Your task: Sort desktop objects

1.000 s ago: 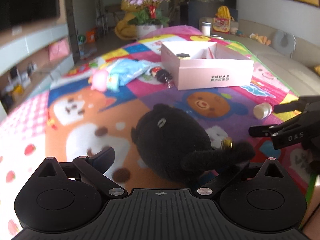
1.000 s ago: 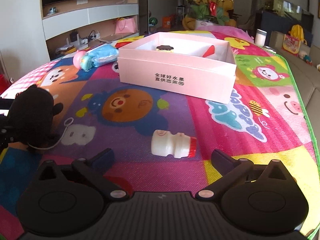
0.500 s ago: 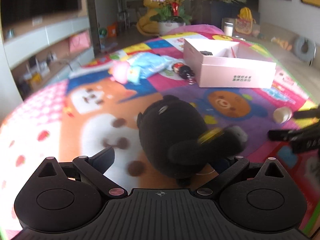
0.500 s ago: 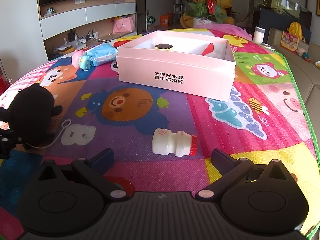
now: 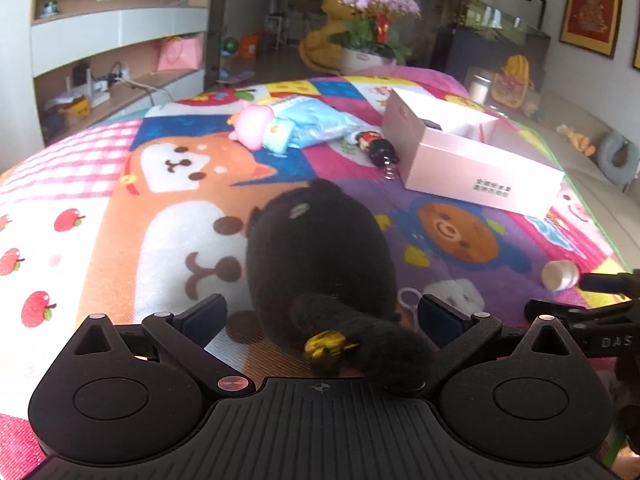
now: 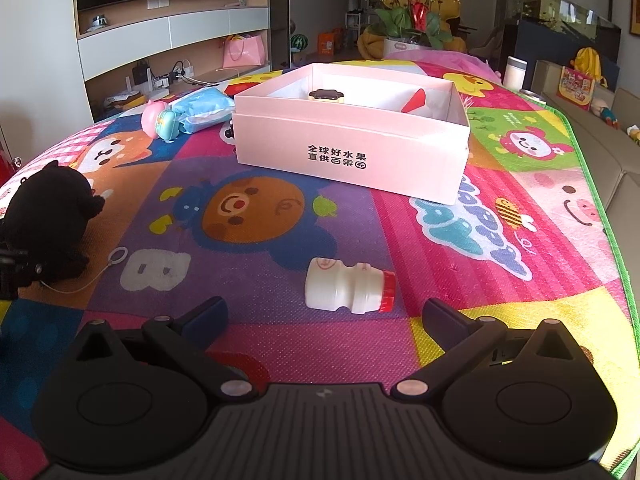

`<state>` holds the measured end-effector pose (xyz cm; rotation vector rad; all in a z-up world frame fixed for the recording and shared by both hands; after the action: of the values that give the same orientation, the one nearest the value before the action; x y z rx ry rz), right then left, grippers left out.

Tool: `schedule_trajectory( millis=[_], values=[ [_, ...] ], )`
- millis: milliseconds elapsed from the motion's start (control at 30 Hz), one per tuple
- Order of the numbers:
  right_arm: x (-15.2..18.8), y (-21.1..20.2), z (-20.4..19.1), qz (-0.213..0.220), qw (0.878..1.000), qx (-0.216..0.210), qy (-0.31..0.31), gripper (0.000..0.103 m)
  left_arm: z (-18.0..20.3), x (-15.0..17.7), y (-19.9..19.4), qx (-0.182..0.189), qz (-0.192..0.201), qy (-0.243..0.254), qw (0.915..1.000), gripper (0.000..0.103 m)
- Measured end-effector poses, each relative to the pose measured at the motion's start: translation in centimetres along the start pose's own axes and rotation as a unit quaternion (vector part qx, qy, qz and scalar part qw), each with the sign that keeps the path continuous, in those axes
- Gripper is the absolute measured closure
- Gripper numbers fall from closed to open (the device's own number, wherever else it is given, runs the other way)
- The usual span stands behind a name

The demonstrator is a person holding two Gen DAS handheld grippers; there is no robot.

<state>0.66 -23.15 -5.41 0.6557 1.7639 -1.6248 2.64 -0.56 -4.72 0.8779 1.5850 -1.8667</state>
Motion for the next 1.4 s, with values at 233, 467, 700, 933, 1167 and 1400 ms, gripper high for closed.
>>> schedule_trajectory(
  millis=[233, 467, 700, 933, 1167, 1400],
  values=[
    [-0.3, -0.7, -0.6, 0.023, 1.0, -0.003, -0.014, 0.024, 0.2, 0.3, -0.3, 0.0, -0.003, 0.004, 1.0, 0.0],
    [-1.4, -0.4, 0.3, 0.015, 1.0, 0.002, 0.013, 0.06, 1.2, -1.0, -2.0, 0.011, 0.042, 0.006, 0.999, 0.0],
    [-1.2, -1.3, -0.2, 0.007, 1.0, -0.015, 0.009, 0.06, 1.8, -1.1, -0.2, -0.031, 0.022, 0.035, 0.9987, 0.001],
    [-0.6, -3.2, -0.7, -0.001, 0.999, -0.034, -0.011, 0.06, 1.7, -0.8, -0.7, -0.035, 0.016, 0.051, 0.9979, 0.034],
    [-5.4, -8.6, 3.0, 0.096, 0.995, -0.005, -0.016, 0.06, 5.4, -7.7, -4.3, 0.036, 0.094, 0.099, 0.99, 0.034],
    [-14.8, -12.7, 7.4, 0.232, 0.972, 0.042, 0.006, 0.06, 12.2, -20.5, -3.9, 0.102, 0.202, 0.139, 0.9641, 0.031]
  ],
)
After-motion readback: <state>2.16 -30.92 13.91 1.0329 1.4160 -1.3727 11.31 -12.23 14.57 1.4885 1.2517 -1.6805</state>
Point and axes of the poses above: each gripper's, at about its wrist camera, not at the fingertips, and y roughly the way its jaws point, z to its right, x to its underside, the point moved 8 cm from there along y, roughly the way its jaws point, and after that the axes turned 2 degrees about y, right-handed, at the moved point
